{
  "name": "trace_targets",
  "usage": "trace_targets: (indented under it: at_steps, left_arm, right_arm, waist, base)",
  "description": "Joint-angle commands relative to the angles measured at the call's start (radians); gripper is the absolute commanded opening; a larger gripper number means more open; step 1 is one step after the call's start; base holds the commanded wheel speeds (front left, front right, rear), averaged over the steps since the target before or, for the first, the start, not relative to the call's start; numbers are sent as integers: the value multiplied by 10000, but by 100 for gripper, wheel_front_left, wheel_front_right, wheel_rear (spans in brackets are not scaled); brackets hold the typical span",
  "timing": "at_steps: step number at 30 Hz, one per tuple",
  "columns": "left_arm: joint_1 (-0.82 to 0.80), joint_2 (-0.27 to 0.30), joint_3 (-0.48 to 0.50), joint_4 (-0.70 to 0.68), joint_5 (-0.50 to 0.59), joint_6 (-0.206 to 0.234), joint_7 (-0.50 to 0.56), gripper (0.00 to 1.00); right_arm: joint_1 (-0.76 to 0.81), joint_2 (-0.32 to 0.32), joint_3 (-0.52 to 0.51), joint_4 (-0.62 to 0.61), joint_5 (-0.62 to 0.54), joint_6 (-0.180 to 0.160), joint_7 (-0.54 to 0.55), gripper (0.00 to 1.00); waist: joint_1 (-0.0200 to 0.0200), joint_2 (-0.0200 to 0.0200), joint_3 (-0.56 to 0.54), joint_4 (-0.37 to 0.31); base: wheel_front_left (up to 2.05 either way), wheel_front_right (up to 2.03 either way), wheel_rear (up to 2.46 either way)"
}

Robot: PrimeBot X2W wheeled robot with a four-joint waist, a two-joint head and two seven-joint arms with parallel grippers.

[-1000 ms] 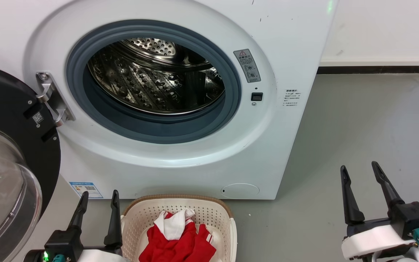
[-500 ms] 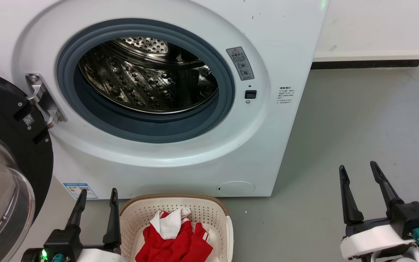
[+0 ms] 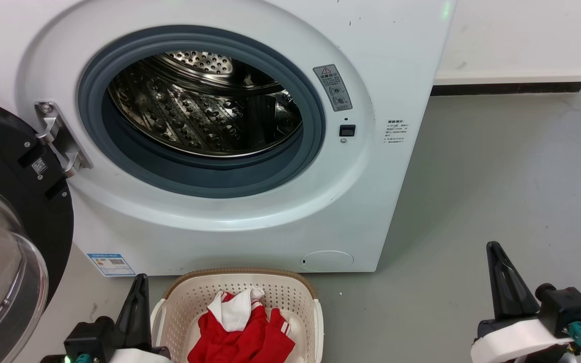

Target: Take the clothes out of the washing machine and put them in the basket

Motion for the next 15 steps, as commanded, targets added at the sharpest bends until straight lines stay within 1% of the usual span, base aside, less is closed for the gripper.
trace_targets:
  at_steps: [1,15]
  left_arm:
    - [-170,8,104,11,-495,-12,164,0]
    - [-473,11,111,188,-3280,-73,786,0]
  right_arm:
    - [-81,-2,-7,-91,571,0,88,0]
    - [-326,-55,-99,144,3569,-2,730,0]
  waist:
    - [0,0,-5,4]
    - [0,0,-33,30]
  base:
    - [0,0,0]
    - [0,0,0]
